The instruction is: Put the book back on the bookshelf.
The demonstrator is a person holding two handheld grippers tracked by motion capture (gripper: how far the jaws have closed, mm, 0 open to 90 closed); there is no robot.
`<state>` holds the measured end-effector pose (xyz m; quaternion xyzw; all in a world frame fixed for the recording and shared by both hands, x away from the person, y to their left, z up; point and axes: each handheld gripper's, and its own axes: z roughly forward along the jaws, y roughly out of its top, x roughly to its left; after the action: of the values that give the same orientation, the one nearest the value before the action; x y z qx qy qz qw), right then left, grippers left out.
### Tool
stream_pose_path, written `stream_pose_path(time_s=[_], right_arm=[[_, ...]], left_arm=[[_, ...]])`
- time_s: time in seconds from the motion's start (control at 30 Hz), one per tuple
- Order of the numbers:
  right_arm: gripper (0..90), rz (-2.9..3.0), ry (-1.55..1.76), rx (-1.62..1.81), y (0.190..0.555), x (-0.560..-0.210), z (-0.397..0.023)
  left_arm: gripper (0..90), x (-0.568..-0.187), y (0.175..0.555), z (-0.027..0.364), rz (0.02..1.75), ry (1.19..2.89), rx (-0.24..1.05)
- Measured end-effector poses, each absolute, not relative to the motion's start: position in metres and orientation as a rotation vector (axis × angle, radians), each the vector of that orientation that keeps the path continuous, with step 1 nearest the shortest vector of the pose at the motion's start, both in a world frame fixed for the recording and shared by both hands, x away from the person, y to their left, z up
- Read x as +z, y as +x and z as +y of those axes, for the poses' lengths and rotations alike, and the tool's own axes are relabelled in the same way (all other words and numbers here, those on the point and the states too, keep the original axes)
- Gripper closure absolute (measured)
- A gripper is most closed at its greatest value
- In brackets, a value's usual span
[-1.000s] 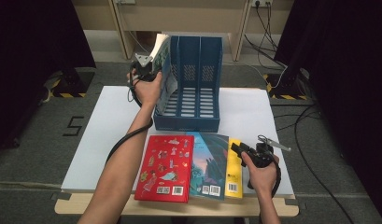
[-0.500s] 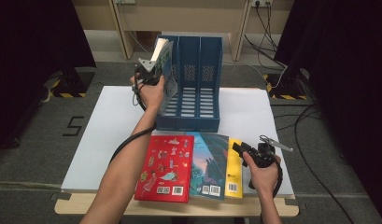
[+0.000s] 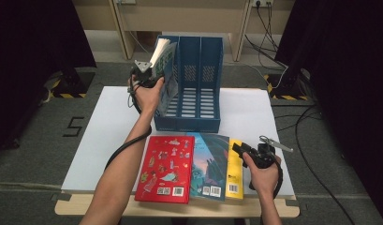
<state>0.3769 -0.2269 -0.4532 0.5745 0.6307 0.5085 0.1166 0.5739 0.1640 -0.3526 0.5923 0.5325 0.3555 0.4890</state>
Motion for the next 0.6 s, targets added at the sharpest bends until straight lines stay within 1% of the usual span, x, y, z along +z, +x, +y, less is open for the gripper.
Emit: stream_pose_path(time_s=[0.1,0.27,0.5,0.6], right_arm=[[53.5,1.845,1.681,1.487,0.376,-0.452,-0.226],[53.4,1.846,1.678,1.493,0.376,-0.451,-0.224],[52.4,1.845,1.646,1.475,0.375,-0.448,-0.222],[51.9,1.842,1.644,1.461,0.374,-0.446,-0.221]], left_arm=[[40.0,-0.351,0.569,0.164,1.295,1.433,0.838],[36.3,-0.35,0.559,0.166,1.28,1.432,0.828],[33.9,-0.348,0.545,0.172,1.264,1.446,0.824],[34.8,-0.348,0.537,0.176,1.264,1.454,0.791]])
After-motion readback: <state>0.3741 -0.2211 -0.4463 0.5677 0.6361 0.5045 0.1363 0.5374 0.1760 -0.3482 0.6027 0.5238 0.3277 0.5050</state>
